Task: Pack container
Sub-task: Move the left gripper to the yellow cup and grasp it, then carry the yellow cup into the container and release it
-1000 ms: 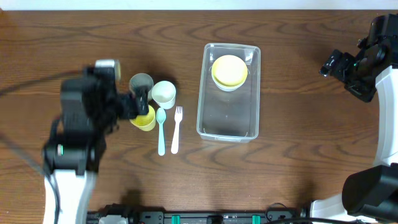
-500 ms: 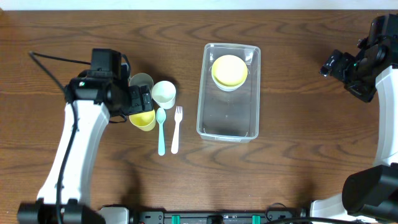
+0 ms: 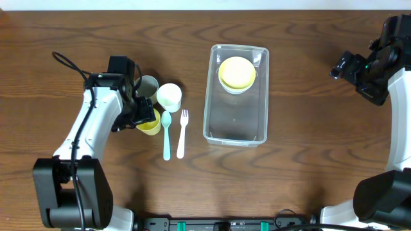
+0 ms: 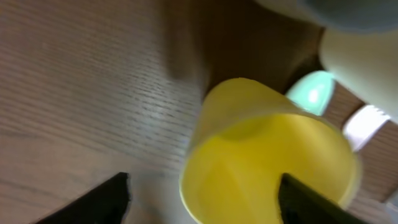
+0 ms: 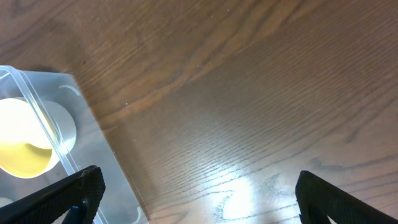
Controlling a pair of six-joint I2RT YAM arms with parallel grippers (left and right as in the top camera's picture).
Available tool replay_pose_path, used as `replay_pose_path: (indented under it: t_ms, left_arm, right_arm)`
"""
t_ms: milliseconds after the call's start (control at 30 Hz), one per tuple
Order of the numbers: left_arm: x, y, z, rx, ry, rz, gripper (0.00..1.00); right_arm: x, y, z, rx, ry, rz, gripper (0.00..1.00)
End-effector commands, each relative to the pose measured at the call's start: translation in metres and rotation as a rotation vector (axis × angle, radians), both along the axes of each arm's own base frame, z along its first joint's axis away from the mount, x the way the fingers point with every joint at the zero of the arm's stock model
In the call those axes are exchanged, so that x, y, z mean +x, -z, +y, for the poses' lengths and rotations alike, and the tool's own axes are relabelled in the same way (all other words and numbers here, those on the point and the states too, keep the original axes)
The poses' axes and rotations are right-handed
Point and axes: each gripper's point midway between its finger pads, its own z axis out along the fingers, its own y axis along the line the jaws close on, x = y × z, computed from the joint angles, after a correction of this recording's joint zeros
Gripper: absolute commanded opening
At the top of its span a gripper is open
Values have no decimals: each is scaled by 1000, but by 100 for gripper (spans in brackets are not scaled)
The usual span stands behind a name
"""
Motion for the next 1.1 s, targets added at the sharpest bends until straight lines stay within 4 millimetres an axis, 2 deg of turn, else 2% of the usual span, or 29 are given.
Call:
replay_pose_path:
  t_ms: [0,33,133,233,300,400,500,600,733,800,867,933,967,1000,1067]
  left_arm:
    - [-9,17,9,18,-25,44,59]
    - [-10,22,9,19,-26,46,51]
    - [-10,30,10,19,-24,39,38]
    - [-10,28,10,18,-25,33,6]
    - [-10,22,10,18,-25,26,6]
    - [-13,-2,10,18,-25,17,6]
    - [-15,-39,7,15,-20,-19,6]
    - [-13,-88,-7,-16,17,-107,6]
    - [1,-166,-56,-87,200,-325,6]
    - [8,-197,-87,-107,314,-427,6]
    - [14,-216,-120,-135,414,-502,6]
    - [19,-220,-154,-162,493,-536,6]
    - [22,-215,-169,-168,528,-533,6]
    - [24,-208,-179,-165,548,-522,6]
    - [30,-179,-199,-150,590,-453,6]
  right_arm:
    - [0,1,-3,-2,6,5,99]
    - [0,1,-3,-2,6,5,99]
    - [0,1,-3,-2,6,5,99]
    - [0,1,-3,-2,6,5,99]
    - [0,1,-3,-2,6,5,99]
    - [0,1,-3,-2,6,5,99]
    - [0,1,-3,-2,6,5,99]
    - [0,1,-3,-2,6,5,99]
    - [0,1,-3,-3,7,5,99]
    - [0,1,-3,-2,6,5,99]
    - [0,1,-3,-2,6,5,99]
    - [0,1,-3,-2,6,5,99]
    - [0,1,-3,-2,6,5,99]
    - [0,1,-3,-2,6,5,99]
    - [0,1,-3,-3,6,4,99]
